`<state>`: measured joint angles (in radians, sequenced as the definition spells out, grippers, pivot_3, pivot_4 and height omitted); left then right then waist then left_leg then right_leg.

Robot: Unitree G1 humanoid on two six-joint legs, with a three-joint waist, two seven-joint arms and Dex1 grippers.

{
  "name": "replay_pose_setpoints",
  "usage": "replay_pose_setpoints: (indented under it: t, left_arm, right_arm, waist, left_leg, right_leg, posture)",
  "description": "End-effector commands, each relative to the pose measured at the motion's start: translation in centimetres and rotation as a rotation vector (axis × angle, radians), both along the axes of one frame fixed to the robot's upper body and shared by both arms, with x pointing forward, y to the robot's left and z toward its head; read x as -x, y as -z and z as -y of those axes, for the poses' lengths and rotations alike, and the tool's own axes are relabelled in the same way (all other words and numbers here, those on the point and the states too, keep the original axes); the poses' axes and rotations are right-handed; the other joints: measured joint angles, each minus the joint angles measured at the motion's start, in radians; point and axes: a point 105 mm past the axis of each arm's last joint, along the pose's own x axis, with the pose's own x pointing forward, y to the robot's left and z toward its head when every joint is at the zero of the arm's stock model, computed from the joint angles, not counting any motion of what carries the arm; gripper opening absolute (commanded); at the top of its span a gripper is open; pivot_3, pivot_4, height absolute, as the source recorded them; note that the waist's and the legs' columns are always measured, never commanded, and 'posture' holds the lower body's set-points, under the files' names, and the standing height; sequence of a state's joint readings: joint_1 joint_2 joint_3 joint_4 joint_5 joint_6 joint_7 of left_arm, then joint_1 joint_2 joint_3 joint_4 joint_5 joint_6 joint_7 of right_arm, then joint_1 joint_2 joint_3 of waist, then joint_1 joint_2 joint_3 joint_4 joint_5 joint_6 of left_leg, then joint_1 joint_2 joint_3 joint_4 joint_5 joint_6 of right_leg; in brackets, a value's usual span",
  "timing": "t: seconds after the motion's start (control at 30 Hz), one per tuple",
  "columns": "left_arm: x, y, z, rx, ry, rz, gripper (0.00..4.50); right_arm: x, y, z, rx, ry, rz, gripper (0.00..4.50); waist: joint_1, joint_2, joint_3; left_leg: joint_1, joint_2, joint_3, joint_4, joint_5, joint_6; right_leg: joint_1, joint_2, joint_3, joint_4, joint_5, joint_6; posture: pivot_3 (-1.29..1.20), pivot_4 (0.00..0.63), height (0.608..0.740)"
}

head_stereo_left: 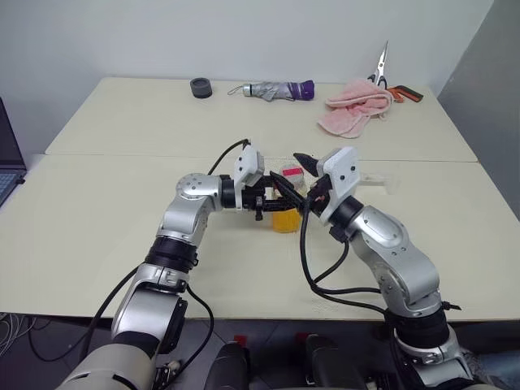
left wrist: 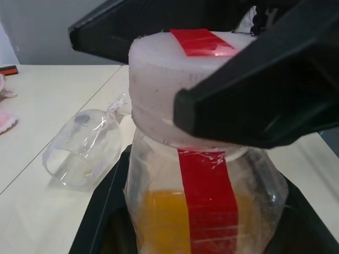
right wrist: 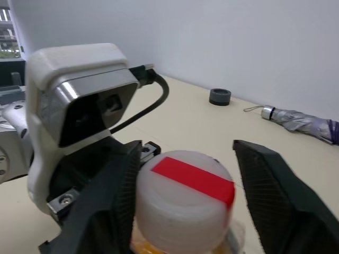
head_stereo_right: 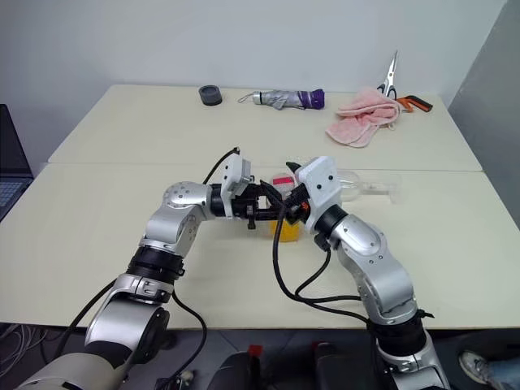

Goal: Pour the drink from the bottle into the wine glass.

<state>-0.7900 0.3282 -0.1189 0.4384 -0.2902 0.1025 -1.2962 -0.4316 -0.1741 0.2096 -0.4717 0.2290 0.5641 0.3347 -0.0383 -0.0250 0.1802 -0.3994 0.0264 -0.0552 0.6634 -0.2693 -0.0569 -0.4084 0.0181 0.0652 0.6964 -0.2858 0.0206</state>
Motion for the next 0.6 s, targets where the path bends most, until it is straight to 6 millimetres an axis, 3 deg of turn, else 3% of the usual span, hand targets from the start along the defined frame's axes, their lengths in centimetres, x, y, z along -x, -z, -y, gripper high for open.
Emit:
replay_pose_setpoints:
  t: [0.03,0.2,0.37,0.47,0.6]
  left_arm:
    - [0.2,-1.3,0.2,0.014,0.015,0.056,1.90]
    - [0.3,-1.5,0.2,0.011,0.025,0.056,1.89]
    - [0.5,-1.5,0.2,0.002,0.046,0.058,1.89]
    - [0.6,-1.4,0.3,0.000,0.047,0.058,1.89]
    - [0.7,-1.3,0.2,0.000,0.040,0.057,1.87]
  right_arm:
    - [1.1,-1.5,-0.2,-0.030,-0.068,0.060,1.88]
    - [1.6,-0.7,-0.2,0.052,-0.311,0.027,1.88]
    - [-0.9,-1.0,1.7,0.215,-0.482,0.001,1.88]
    - [-2.0,-1.5,2.4,0.242,-0.519,-0.044,1.88]
    - [-3.2,-2.5,2.9,0.188,-0.443,-0.005,1.88]
  waist:
    - [0.000,0.000,0.000]
    - [0.000,0.000,0.000]
    - [-0.005,0.001,0.001]
    - [-0.007,0.001,0.001]
    - [-0.006,0.001,0.001]
  left_leg:
    - [0.000,0.000,0.000,0.000,0.000,0.000]
    - [0.000,0.000,0.000,0.000,0.000,0.000]
    - [0.001,-0.001,0.000,0.001,0.000,0.000]
    - [0.001,0.000,0.000,0.000,0.000,0.000]
    - [0.000,0.000,0.000,0.000,0.000,0.000]
  right_leg:
    - [0.000,0.000,0.000,0.000,0.000,0.000]
    - [0.000,0.000,0.000,0.000,0.000,0.000]
    - [0.001,0.000,0.000,0.000,0.000,0.000]
    - [0.001,0.001,-0.001,0.000,0.000,0.000]
    - [0.000,-0.001,-0.001,0.000,0.000,0.000]
  posture:
    - [0.00,0.150,0.740]
    - [0.00,0.150,0.740]
    - [0.00,0.150,0.740]
    - [0.00,0.150,0.740]
    - [0.00,0.150,0.740]
